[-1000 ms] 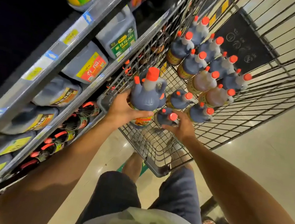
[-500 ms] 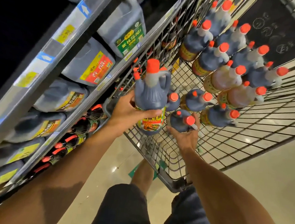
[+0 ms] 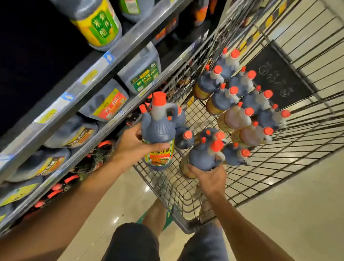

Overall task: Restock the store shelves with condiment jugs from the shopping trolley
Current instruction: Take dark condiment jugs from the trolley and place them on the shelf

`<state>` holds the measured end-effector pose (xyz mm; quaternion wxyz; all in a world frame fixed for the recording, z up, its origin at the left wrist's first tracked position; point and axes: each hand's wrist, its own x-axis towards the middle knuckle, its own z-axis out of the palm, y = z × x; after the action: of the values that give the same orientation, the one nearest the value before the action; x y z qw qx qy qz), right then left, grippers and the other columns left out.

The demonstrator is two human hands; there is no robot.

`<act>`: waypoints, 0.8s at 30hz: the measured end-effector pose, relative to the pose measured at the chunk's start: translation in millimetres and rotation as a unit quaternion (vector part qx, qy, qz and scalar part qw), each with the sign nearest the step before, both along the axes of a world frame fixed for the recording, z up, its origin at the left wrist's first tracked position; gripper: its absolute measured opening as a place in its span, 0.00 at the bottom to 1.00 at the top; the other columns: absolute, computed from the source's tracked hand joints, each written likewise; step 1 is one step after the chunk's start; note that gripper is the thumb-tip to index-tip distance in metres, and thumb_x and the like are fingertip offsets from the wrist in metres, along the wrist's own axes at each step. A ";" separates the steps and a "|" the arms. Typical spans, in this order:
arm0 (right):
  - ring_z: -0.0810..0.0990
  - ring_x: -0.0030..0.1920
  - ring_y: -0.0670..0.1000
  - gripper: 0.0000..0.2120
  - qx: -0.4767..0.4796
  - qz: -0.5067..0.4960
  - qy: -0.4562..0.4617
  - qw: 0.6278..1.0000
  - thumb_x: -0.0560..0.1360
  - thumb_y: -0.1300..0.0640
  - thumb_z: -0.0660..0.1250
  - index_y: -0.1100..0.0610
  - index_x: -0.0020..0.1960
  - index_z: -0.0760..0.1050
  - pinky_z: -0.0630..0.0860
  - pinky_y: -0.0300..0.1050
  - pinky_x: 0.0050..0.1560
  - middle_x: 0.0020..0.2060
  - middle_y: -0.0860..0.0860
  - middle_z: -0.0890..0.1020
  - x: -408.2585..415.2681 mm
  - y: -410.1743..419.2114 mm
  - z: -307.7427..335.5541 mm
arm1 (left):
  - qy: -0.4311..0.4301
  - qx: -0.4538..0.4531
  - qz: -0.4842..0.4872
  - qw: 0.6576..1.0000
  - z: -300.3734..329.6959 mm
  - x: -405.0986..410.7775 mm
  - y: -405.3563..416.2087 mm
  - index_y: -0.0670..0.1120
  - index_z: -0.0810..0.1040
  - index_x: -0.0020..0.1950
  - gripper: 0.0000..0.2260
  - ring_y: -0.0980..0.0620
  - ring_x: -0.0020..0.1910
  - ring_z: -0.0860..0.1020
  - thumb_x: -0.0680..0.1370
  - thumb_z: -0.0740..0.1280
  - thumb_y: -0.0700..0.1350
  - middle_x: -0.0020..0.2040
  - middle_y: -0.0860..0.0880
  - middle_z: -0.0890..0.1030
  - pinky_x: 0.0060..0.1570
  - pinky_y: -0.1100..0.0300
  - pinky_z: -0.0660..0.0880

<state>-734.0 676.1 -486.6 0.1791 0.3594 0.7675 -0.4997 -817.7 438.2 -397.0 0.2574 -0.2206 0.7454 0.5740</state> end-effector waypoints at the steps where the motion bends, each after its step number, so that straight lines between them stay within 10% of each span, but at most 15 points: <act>1: 0.83 0.44 0.47 0.32 -0.001 0.008 0.009 1.000 0.57 0.47 0.86 0.55 0.55 0.78 0.75 0.34 0.36 0.46 0.48 0.84 -2.0 3.4 15.7 | 0.000 0.009 0.006 1.000 9.9 0.5 0.5 0.59 0.80 0.55 0.34 0.61 0.55 0.82 0.52 0.84 0.62 0.51 0.59 0.86 0.60 0.51 0.77; 6: 0.81 0.41 0.31 0.20 -0.015 0.060 0.085 0.994 0.63 0.50 0.84 0.51 0.49 0.80 0.74 0.28 0.37 0.41 0.38 0.84 -18.8 16.0 116.5 | 0.015 0.023 0.037 0.999 67.2 2.4 6.0 0.56 0.79 0.48 0.28 0.59 0.50 0.82 0.51 0.83 0.57 0.43 0.63 0.84 0.53 0.55 0.79; 11: 0.84 0.37 0.51 0.29 0.010 0.154 0.119 0.981 0.60 0.32 0.79 0.56 0.44 0.80 0.80 0.54 0.35 0.35 0.50 0.85 -33.1 42.1 190.3 | 0.066 0.042 0.051 0.996 121.5 9.4 12.9 0.52 0.80 0.52 0.20 0.54 0.54 0.83 0.66 0.81 0.37 0.44 0.60 0.86 0.49 0.58 0.81; 14: 0.79 0.31 0.39 0.23 0.015 0.201 0.149 0.968 0.60 0.33 0.79 0.49 0.41 0.77 0.74 0.38 0.31 0.30 0.42 0.82 -44.9 53.9 231.6 | 0.093 0.047 0.072 0.992 154.0 17.5 14.8 0.48 0.79 0.57 0.22 0.50 0.55 0.83 0.66 0.81 0.38 0.53 0.50 0.85 0.53 0.54 0.81; 17: 0.72 0.25 0.46 0.34 0.025 0.265 0.186 0.946 0.59 0.28 0.76 0.60 0.36 0.73 0.69 0.52 0.27 0.26 0.55 0.76 -54.1 61.5 261.7 | 0.137 0.029 0.088 0.986 185.5 32.9 17.3 0.49 0.80 0.58 0.24 0.52 0.54 0.83 0.65 0.82 0.41 0.55 0.51 0.85 0.51 0.55 0.82; 20: 0.64 0.22 0.46 0.33 0.018 0.323 0.218 0.921 0.61 0.31 0.77 0.55 0.30 0.63 0.60 0.44 0.26 0.21 0.49 0.66 -65.6 68.9 282.4 | 0.157 0.027 0.149 0.976 216.7 56.4 25.9 0.53 0.79 0.55 0.24 0.58 0.51 0.82 0.64 0.82 0.40 0.52 0.57 0.83 0.44 0.66 0.79; 24: 0.79 0.29 0.50 0.31 -0.006 0.416 0.246 0.876 0.61 0.28 0.76 0.56 0.39 0.76 0.74 0.50 0.29 0.29 0.51 0.81 -73.0 69.8 311.7 | 0.173 0.004 0.221 0.960 247.2 99.9 34.4 0.49 0.78 0.64 0.32 0.55 0.56 0.81 0.61 0.83 0.47 0.58 0.54 0.82 0.51 0.60 0.80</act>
<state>-806.9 745.9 -174.9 0.1783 -0.1282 0.8625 -0.4560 -717.8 472.7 -149.8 -0.0077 -0.2763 0.7089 0.6489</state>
